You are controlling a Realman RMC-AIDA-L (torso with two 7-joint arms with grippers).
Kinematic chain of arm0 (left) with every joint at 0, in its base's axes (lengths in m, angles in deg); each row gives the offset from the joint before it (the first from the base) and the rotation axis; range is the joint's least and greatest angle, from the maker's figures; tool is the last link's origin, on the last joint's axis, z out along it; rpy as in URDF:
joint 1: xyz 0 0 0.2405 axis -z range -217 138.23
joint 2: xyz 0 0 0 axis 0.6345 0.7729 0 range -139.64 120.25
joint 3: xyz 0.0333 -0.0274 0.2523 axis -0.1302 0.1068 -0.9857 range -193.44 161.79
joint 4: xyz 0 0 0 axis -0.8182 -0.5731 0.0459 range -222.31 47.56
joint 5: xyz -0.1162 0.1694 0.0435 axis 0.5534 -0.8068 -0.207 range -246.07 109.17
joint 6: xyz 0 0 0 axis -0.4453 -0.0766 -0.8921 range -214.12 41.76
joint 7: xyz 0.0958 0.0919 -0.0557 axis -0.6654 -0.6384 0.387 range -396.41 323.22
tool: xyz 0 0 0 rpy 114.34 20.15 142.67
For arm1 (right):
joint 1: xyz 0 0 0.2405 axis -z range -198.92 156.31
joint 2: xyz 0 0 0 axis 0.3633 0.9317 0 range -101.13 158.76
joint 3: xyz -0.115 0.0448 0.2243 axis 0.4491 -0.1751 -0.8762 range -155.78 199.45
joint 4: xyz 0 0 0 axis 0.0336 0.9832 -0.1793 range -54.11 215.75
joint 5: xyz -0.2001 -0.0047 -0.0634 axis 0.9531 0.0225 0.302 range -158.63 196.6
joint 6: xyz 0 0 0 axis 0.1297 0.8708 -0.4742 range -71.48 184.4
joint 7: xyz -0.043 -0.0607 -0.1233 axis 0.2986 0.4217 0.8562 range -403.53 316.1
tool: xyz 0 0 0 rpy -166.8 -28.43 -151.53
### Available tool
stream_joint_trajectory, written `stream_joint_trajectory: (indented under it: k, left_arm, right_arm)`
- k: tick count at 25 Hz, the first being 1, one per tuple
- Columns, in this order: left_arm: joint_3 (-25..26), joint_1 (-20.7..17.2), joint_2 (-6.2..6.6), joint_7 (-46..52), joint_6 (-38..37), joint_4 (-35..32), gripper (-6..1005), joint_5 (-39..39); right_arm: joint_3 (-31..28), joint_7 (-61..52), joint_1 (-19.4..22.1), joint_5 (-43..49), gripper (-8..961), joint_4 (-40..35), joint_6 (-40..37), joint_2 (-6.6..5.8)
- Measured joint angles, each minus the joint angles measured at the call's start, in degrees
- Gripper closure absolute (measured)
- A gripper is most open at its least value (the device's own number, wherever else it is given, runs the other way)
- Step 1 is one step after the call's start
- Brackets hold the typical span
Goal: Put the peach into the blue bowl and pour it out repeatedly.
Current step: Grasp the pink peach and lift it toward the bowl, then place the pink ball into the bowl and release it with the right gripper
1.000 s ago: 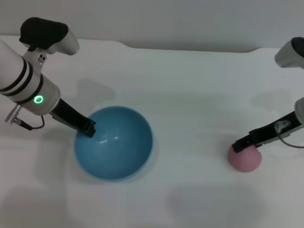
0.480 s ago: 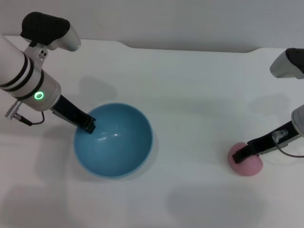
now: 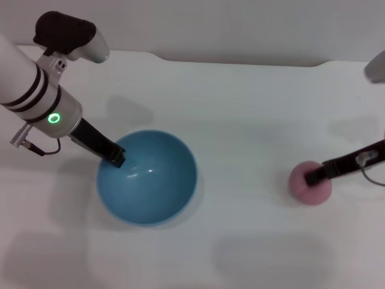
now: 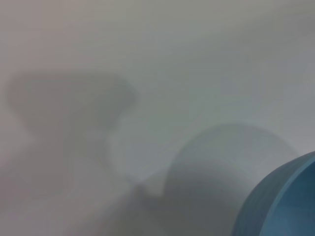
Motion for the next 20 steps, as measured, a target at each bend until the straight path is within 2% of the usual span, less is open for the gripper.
stream_joint_trajectory:
  k: [1,4,8,15,20]
  left_arm:
    - [-0.15,0.30,-0.04,0.10,0.01,0.16,1000,-0.01]
    - [-1.37,1.08,-0.28,0.91,0.03,0.32,1000,0.30]
    - [-6.70,2.49,-0.55,4.13,0.32,0.59,1000,0.64]
    - [-13.93,4.91,-1.04,10.55,2.69,1.53,1000,3.88]
    - [-18.15,5.46,-1.19,12.70,6.58,2.63,1000,10.12]
  right_arm:
    - [-2.66,1.90,1.03,-1.51,700,-1.90,-1.40,-0.02]
    - [-5.53,3.33,1.47,-2.03,729,-3.02,-3.22,-0.06]
    - [-8.12,5.19,1.52,-3.36,766,-5.35,-6.34,-0.13]
    - [-7.50,6.10,0.87,-11.82,820,-9.31,-10.44,-0.15]
    - [-4.34,6.52,0.39,-18.79,861,-10.58,-12.77,-0.01]
